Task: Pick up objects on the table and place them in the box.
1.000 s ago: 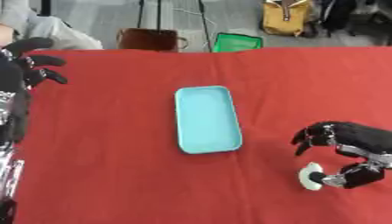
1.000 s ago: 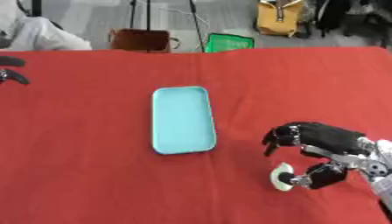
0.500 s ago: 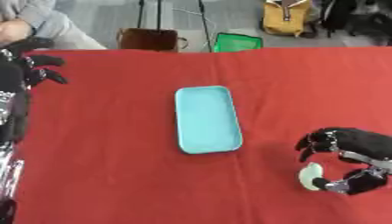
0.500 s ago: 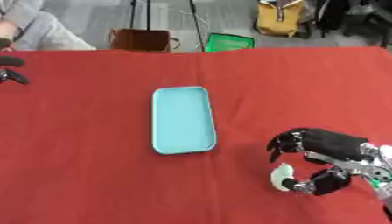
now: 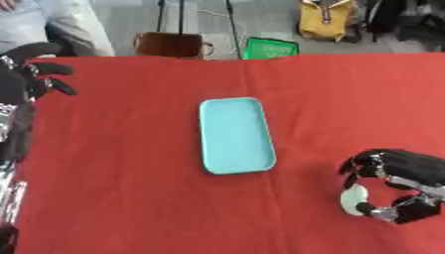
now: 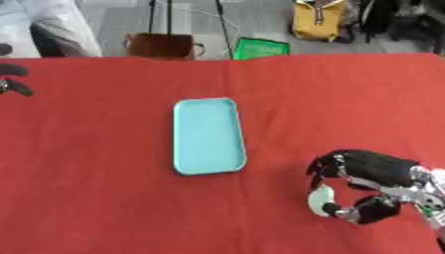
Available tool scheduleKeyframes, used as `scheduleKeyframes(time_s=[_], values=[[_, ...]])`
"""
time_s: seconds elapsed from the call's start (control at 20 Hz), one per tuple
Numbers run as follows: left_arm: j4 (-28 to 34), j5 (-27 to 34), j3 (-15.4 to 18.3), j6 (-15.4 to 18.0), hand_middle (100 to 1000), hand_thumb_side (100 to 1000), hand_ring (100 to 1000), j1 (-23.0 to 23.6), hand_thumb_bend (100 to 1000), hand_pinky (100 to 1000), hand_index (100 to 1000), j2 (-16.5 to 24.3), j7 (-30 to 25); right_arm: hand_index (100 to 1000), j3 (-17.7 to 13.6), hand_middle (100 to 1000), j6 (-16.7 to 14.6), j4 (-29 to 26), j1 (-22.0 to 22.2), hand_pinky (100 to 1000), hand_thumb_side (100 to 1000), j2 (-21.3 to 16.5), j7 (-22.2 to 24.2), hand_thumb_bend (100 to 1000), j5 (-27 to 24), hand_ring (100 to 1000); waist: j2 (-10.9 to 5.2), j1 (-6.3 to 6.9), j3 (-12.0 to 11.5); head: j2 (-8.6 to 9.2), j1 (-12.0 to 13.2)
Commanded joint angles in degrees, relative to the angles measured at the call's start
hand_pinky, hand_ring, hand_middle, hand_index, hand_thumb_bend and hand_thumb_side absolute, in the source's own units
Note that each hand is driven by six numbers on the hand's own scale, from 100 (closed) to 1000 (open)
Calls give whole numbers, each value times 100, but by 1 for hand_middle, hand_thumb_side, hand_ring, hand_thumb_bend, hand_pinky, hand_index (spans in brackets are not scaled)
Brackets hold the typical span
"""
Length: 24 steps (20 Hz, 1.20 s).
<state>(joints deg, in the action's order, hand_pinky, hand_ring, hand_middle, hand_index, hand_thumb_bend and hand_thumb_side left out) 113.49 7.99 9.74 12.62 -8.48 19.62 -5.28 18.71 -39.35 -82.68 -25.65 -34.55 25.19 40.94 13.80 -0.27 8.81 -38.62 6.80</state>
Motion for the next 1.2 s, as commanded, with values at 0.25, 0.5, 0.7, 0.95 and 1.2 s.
scheduleKeyframes(time_s=[0.25,0.5,0.7,0.95,1.2], values=[[110,-24,23,3,748,766,669,-66,530,526,802,131,0,727,-56,779,-1261,14,-60,839,172,-220,1111,361,178,790,-73,-4,-10,59,-12],[110,-27,21,-2,748,767,670,-64,529,525,802,133,-2,737,-38,783,-1261,-24,-60,841,238,-246,1079,381,256,793,-72,-9,-9,57,-10],[110,-28,22,0,749,768,670,-63,528,525,801,133,-1,745,-35,787,-1261,-52,-62,841,344,-254,1046,416,310,796,-74,-10,-10,60,-11],[110,-31,25,-4,749,768,670,-61,529,525,801,132,5,747,-32,788,-1261,-61,-63,841,427,-262,958,439,397,797,-73,-18,-12,64,-13],[110,-31,28,-8,749,770,670,-62,527,525,801,134,10,743,-14,789,-1261,-67,-71,843,506,-271,891,426,434,796,-73,-28,-17,66,-18]])
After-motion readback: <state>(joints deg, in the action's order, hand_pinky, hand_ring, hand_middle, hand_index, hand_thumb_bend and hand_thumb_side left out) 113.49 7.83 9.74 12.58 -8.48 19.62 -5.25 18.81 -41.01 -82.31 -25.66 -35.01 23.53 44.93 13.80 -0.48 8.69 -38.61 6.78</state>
